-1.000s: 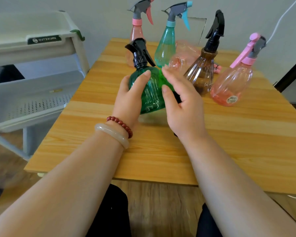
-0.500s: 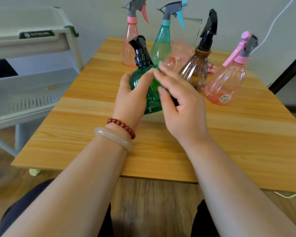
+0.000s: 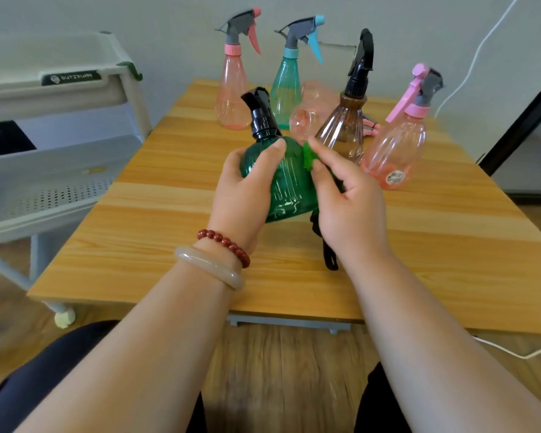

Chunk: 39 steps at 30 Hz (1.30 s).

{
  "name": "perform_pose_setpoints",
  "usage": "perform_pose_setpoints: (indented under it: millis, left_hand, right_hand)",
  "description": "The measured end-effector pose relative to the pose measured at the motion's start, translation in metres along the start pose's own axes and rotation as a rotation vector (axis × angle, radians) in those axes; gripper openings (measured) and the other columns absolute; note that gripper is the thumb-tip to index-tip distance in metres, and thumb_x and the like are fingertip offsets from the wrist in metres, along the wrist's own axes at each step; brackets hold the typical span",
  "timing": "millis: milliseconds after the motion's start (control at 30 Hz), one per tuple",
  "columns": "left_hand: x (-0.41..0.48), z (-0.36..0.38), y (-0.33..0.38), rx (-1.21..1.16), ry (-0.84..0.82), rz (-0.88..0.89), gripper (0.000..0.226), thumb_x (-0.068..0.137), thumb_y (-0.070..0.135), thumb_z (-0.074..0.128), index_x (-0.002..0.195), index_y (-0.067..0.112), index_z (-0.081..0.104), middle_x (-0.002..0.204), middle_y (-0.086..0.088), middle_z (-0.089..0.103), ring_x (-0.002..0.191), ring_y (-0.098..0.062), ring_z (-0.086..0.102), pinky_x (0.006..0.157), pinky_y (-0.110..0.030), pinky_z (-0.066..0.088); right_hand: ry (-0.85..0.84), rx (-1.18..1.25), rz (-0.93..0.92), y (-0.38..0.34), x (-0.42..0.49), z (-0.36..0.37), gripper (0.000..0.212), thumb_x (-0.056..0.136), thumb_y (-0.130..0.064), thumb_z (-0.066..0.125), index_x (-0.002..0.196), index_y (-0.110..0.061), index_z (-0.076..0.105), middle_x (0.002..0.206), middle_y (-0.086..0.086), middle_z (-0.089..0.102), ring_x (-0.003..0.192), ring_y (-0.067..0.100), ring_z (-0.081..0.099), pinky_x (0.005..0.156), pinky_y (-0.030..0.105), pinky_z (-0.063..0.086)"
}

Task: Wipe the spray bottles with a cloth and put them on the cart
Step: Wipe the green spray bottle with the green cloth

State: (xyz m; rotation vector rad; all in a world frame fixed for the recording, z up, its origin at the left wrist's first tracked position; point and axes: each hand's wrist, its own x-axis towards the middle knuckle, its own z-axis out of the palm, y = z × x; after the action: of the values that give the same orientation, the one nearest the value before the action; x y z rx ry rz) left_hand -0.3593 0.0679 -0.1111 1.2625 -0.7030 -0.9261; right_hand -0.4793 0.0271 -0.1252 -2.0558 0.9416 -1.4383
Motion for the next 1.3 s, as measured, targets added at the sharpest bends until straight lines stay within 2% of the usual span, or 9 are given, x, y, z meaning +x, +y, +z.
perform_pose_setpoints:
  millis: [67, 167, 367, 567, 700, 900, 1067, 1233, 1300]
  left_hand:
    - [-0.004, 0.003, 0.002, 0.006, 0.043, -0.007, 0.088, 0.066, 0.065, 0.069, 0.14, 0.023, 0.049, 0.127, 0.002, 0.066, 0.115, -0.018, 0.064, 0.099, -0.045, 0.052]
    - [-0.006, 0.002, 0.005, 0.015, 0.064, 0.001, 0.079, 0.064, 0.064, 0.064, 0.133, 0.027, 0.055, 0.12, 0.003, 0.068, 0.113, -0.018, 0.065, 0.099, -0.047, 0.052]
    - [-0.01, 0.002, 0.0, -0.08, 0.031, -0.064, 0.058, 0.086, 0.048, 0.068, 0.131, 0.015, 0.056, 0.111, -0.004, 0.074, 0.097, -0.02, 0.073, 0.091, -0.05, 0.057]
    - [-0.008, -0.004, 0.003, 0.08, 0.061, -0.014, 0.086, 0.073, 0.066, 0.06, 0.146, 0.025, 0.044, 0.141, -0.001, 0.054, 0.128, -0.02, 0.054, 0.099, -0.036, 0.051]
    - [-0.01, -0.001, -0.003, -0.071, 0.039, -0.073, 0.095, 0.063, 0.065, 0.072, 0.141, 0.017, 0.048, 0.124, -0.005, 0.068, 0.109, -0.023, 0.068, 0.093, -0.046, 0.055]
    - [-0.006, -0.003, 0.001, -0.029, 0.098, -0.022, 0.104, 0.052, 0.073, 0.063, 0.142, 0.025, 0.048, 0.134, 0.0, 0.061, 0.123, -0.022, 0.059, 0.103, -0.049, 0.048]
    - [-0.008, 0.0, -0.003, -0.056, 0.052, -0.063, 0.101, 0.058, 0.071, 0.07, 0.143, 0.019, 0.047, 0.13, -0.004, 0.065, 0.116, -0.025, 0.065, 0.098, -0.052, 0.052]
    - [-0.005, -0.002, 0.0, -0.025, 0.088, -0.036, 0.094, 0.06, 0.071, 0.063, 0.142, 0.027, 0.049, 0.133, 0.002, 0.062, 0.121, -0.019, 0.06, 0.102, -0.047, 0.049]
    - [-0.005, -0.001, -0.001, -0.039, 0.092, -0.054, 0.103, 0.054, 0.075, 0.068, 0.143, 0.026, 0.047, 0.136, -0.001, 0.06, 0.124, -0.024, 0.059, 0.102, -0.051, 0.048]
  right_hand:
    - [0.016, -0.045, -0.072, -0.007, -0.004, 0.004, 0.034, 0.098, -0.004, 0.054, 0.131, -0.007, 0.06, 0.136, 0.004, 0.059, 0.128, -0.002, 0.05, 0.108, 0.014, 0.038]
    - [-0.05, -0.112, -0.314, -0.012, -0.011, 0.009, 0.031, 0.096, 0.001, 0.055, 0.125, -0.001, 0.064, 0.134, 0.012, 0.06, 0.131, 0.019, 0.053, 0.112, 0.031, 0.042]
    - [-0.009, 0.088, 0.103, -0.008, -0.003, -0.004, 0.032, 0.1, -0.01, 0.053, 0.13, -0.016, 0.063, 0.132, -0.001, 0.064, 0.116, 0.003, 0.059, 0.107, 0.023, 0.044]
    - [-0.089, -0.058, -0.28, -0.011, -0.012, 0.013, 0.029, 0.095, 0.001, 0.057, 0.121, -0.004, 0.067, 0.132, 0.008, 0.062, 0.13, 0.014, 0.054, 0.11, 0.025, 0.042]
    - [0.008, 0.137, 0.16, -0.004, -0.001, 0.001, 0.03, 0.099, -0.009, 0.055, 0.125, -0.017, 0.066, 0.129, -0.006, 0.065, 0.119, 0.0, 0.058, 0.098, 0.014, 0.045]
    - [-0.053, -0.037, -0.27, -0.012, -0.016, 0.017, 0.027, 0.094, 0.002, 0.057, 0.119, -0.002, 0.068, 0.131, 0.01, 0.063, 0.129, 0.015, 0.054, 0.11, 0.028, 0.042]
    - [0.04, 0.123, 0.102, -0.004, -0.005, 0.003, 0.029, 0.098, -0.008, 0.055, 0.125, -0.014, 0.066, 0.13, -0.003, 0.064, 0.125, -0.001, 0.055, 0.108, 0.023, 0.043]
    - [-0.021, -0.033, -0.247, -0.012, -0.019, 0.018, 0.026, 0.094, 0.003, 0.058, 0.117, -0.002, 0.069, 0.128, 0.009, 0.064, 0.128, 0.015, 0.056, 0.109, 0.03, 0.044]
    - [-0.019, -0.033, -0.209, -0.008, -0.014, 0.016, 0.027, 0.095, 0.0, 0.058, 0.119, -0.004, 0.069, 0.129, 0.005, 0.063, 0.127, 0.01, 0.056, 0.109, 0.026, 0.043]
